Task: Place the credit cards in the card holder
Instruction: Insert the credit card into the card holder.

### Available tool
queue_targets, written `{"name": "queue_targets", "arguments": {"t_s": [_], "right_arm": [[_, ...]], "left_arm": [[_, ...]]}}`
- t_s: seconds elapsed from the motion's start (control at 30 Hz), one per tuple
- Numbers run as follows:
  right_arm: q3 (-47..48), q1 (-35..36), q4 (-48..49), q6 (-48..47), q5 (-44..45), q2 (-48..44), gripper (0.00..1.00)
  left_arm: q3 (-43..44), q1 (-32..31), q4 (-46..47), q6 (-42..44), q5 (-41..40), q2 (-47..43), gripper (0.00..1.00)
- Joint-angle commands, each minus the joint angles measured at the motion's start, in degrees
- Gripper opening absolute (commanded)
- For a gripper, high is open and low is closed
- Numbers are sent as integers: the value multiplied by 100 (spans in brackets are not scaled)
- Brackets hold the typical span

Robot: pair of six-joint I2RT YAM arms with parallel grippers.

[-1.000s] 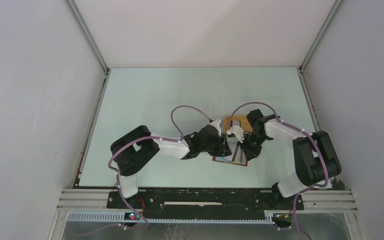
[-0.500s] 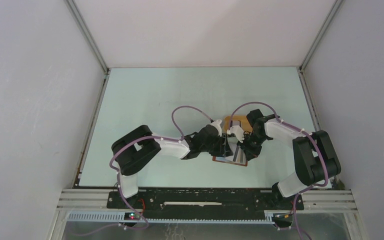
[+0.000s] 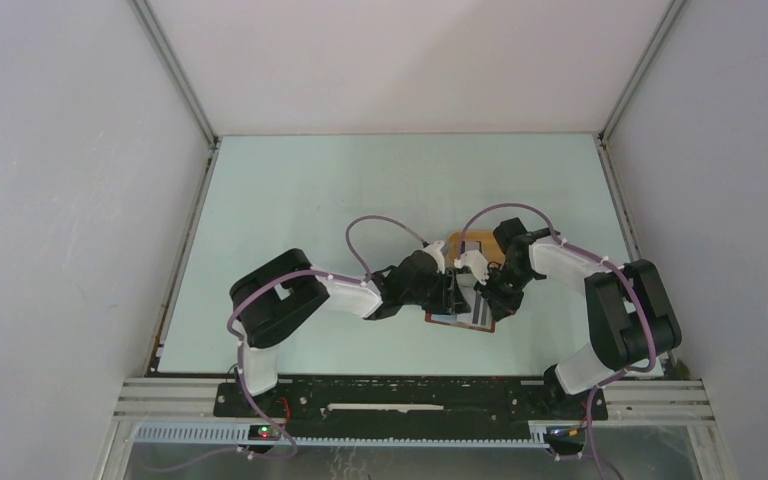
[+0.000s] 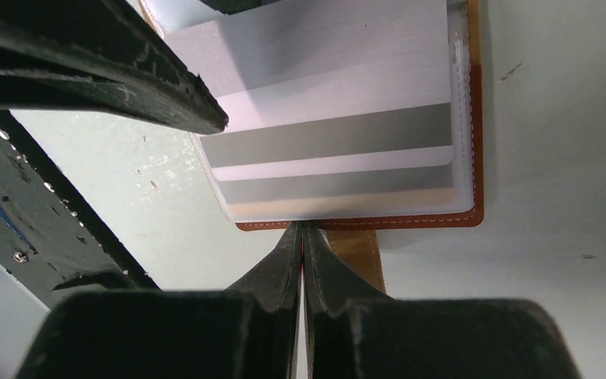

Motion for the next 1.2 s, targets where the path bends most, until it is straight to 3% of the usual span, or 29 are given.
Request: {"name": "queue_targets", "arguments": {"t_s": [0.0,0.47,0.73,1.17], "right_arm": [[64,59,172,44,87,116,9],[157,27,142,166,9,99,9],[256,-158,82,274,-177,29,11],[439,-390,-296,233,-528,-34,16]], "left_arm": [[45,-93,509,-132,374,149,45],[266,-273,657,-245,446,221,44],[418,-390,205,27,1,74,46],[184,-432,284,187,-494,-174,48]]}}
